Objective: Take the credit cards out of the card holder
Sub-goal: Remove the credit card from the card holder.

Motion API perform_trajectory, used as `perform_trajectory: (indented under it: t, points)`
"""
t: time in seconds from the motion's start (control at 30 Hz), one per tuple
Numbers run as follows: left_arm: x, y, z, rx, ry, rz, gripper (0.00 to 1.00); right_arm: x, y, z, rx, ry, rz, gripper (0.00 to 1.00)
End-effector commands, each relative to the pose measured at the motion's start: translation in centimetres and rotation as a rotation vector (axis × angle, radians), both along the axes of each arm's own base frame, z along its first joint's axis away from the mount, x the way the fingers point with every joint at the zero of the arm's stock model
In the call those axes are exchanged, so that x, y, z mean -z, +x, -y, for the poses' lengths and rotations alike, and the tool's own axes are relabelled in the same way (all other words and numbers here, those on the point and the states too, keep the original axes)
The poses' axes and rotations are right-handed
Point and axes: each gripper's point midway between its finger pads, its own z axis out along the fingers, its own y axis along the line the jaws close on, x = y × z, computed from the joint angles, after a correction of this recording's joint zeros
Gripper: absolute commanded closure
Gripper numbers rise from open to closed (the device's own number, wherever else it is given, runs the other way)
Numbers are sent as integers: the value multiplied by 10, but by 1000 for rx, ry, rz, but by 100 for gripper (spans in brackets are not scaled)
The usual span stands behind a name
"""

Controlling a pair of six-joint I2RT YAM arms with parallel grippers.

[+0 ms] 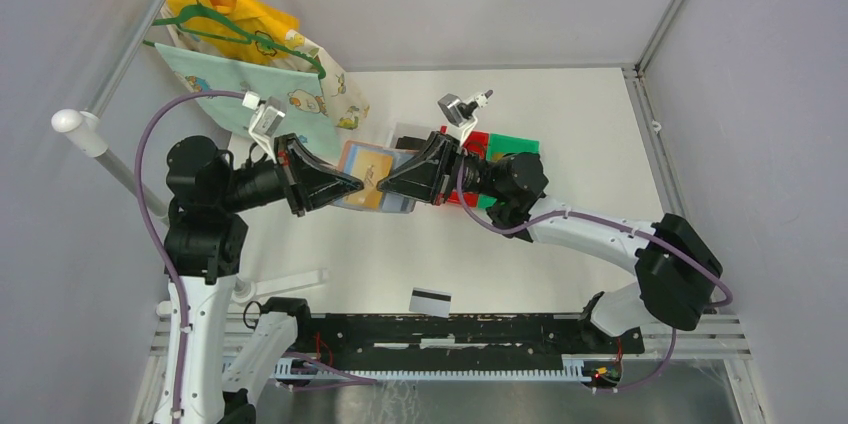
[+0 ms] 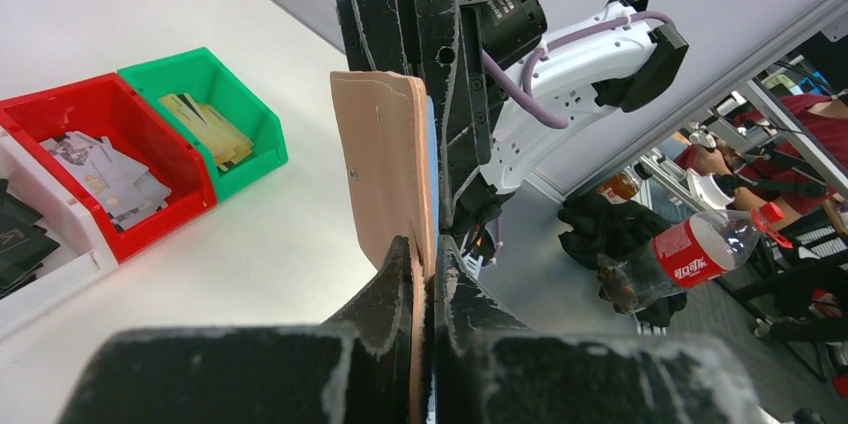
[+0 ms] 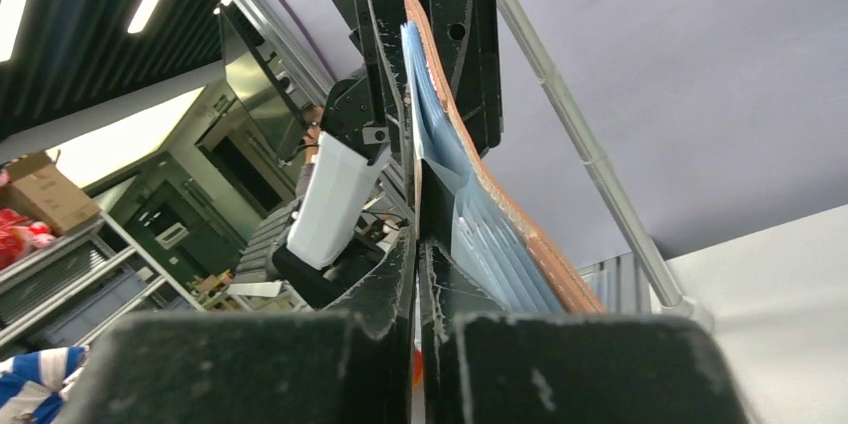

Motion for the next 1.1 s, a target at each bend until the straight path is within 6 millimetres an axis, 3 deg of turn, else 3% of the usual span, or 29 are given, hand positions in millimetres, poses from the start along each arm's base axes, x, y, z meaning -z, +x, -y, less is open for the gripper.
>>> perform_trajectory:
  t: [0.0, 0.23, 0.63, 0.73, 0.9, 1.07]
  points:
    - [-10, -6, 1, 26, -8, 15, 98, -35, -15, 23, 34, 121, 91, 100]
    - [-19, -6, 1, 21, -15, 21, 98, -14, -8, 31, 86, 74, 75, 100]
    - [-32, -7, 2, 10, -53, 30, 98, -3, -3, 38, 102, 79, 48, 100]
    - [-32, -4, 1, -7, -36, 48, 98, 13, 7, 45, 126, 17, 26, 100]
    - [-17, 2, -4, -33, 48, 103, 98, 49, 37, 84, 262, -112, -4, 100]
    - [8, 2, -9, -13, 157, 169, 95, 112, 88, 118, 479, -464, -27, 100]
